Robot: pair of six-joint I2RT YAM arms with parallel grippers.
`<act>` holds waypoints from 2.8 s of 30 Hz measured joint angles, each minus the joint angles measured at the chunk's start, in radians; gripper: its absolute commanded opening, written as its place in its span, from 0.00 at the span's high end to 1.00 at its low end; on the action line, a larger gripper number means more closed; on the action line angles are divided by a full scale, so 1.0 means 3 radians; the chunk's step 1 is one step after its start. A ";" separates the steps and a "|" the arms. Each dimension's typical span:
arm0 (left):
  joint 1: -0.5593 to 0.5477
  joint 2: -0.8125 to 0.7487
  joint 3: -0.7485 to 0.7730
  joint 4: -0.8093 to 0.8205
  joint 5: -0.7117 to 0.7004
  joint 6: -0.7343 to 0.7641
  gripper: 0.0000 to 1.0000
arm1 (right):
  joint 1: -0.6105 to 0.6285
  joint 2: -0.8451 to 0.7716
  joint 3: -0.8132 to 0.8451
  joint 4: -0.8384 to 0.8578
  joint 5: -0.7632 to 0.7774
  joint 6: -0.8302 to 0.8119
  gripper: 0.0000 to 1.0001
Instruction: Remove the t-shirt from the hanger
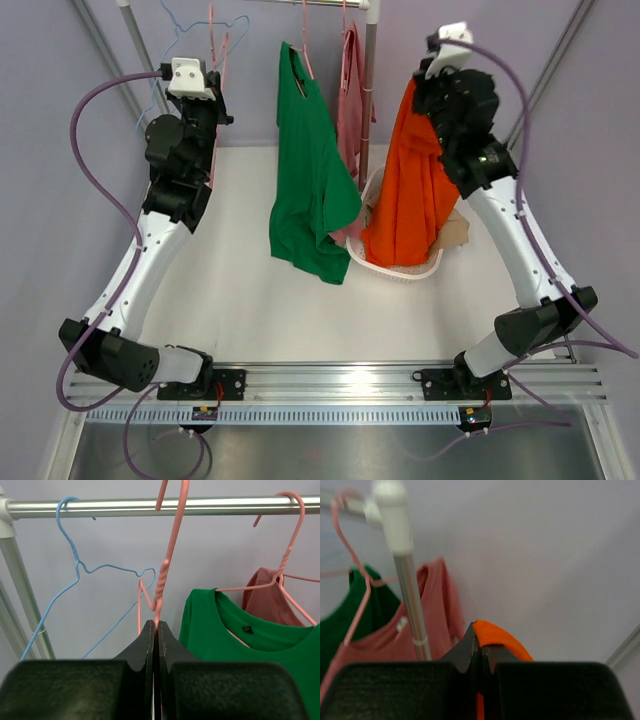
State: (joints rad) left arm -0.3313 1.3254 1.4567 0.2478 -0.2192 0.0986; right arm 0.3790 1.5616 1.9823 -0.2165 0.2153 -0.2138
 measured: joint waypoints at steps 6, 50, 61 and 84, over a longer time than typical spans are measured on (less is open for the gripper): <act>0.0239 0.0128 0.0165 0.0036 0.0228 -0.0168 1.00 | -0.0024 -0.0032 -0.1553 0.0267 -0.0253 0.0472 1.00; 0.0975 0.1633 0.1980 -0.0216 0.1544 -0.1218 0.98 | -0.0088 -0.1553 -0.3106 -0.0145 -0.0549 0.1661 0.00; 0.0975 0.1631 0.1868 -0.0310 0.1531 -0.1200 0.68 | -0.0088 -0.1654 -0.3113 -0.0144 -0.0590 0.1662 0.00; -0.0113 0.0261 0.1151 -0.0393 -0.0165 -0.0496 0.64 | -0.0089 -0.1648 -0.3190 -0.0078 -0.0735 0.1710 0.00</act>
State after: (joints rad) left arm -0.3653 1.4036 1.8019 0.1299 -0.2687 -0.0502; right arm 0.3523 1.0672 1.0252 -0.2398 -0.0051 0.2993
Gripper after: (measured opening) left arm 0.370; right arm 0.993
